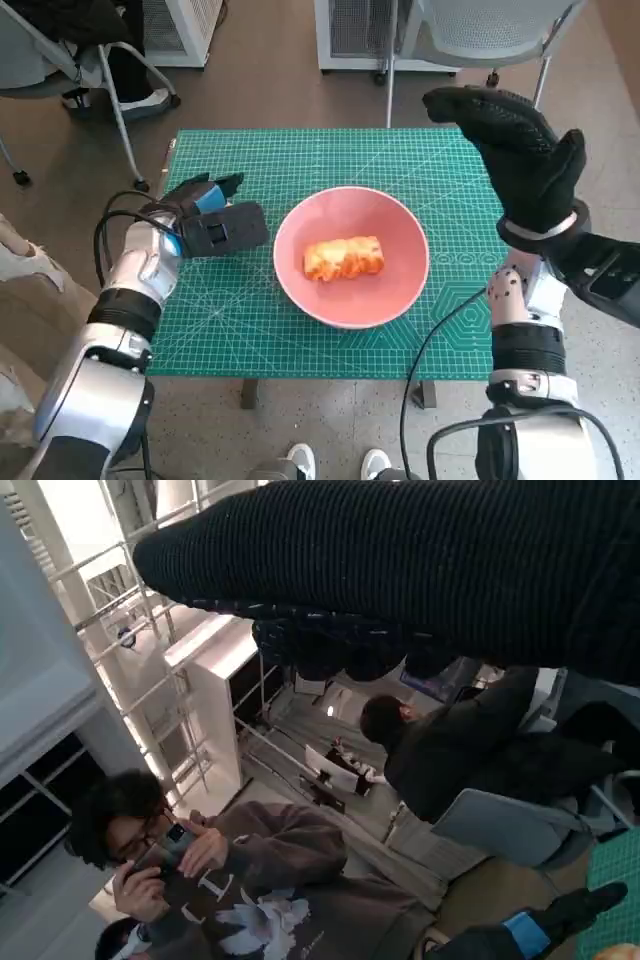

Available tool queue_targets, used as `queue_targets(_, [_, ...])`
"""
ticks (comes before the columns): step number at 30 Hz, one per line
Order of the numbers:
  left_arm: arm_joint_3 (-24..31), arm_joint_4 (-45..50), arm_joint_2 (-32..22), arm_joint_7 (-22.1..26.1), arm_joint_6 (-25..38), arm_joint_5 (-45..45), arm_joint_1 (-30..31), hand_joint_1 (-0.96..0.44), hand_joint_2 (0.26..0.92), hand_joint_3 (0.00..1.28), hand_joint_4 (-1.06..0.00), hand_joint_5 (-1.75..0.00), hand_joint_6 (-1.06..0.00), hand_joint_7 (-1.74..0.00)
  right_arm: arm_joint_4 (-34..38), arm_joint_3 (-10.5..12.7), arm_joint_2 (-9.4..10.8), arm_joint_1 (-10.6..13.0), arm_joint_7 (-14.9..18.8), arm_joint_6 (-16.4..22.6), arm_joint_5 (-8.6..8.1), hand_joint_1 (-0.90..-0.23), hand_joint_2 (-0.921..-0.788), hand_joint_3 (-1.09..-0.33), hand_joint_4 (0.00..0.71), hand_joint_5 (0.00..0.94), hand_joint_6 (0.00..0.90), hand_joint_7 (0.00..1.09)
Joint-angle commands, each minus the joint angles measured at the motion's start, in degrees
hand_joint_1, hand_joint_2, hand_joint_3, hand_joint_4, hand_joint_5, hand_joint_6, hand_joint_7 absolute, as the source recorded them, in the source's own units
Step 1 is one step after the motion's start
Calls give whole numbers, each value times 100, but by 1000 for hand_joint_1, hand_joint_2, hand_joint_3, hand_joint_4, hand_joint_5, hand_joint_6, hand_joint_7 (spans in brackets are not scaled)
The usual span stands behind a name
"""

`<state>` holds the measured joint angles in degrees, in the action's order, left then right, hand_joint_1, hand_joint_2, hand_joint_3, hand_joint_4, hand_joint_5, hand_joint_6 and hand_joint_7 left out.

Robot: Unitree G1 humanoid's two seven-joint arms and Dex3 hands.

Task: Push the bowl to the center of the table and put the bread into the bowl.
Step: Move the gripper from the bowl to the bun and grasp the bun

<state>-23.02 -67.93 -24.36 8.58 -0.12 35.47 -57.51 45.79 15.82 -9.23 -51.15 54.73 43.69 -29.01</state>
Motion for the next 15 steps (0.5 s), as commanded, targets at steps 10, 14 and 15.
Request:
queue_targets(10, [-143,-343,178,-13,158,-2,-157,-382,795,0,-59,-21,-263,-46,-21,17,-57,141,0,-20,33,-648,-921,-725,191,3,-1,534])
queue_targets(14, [-149,-387,192,-1,169,-15,-171,-348,794,0,-94,-26,-293,-56,-13,22,-56,136,4,-27,26,-648,-921,-725,191,3,-1,534])
queue_targets(15, [-150,-393,194,2,172,-18,-174,-337,793,0,-103,-27,-301,-58,-10,23,-56,135,5,-28,25,-648,-921,-725,191,3,-1,534])
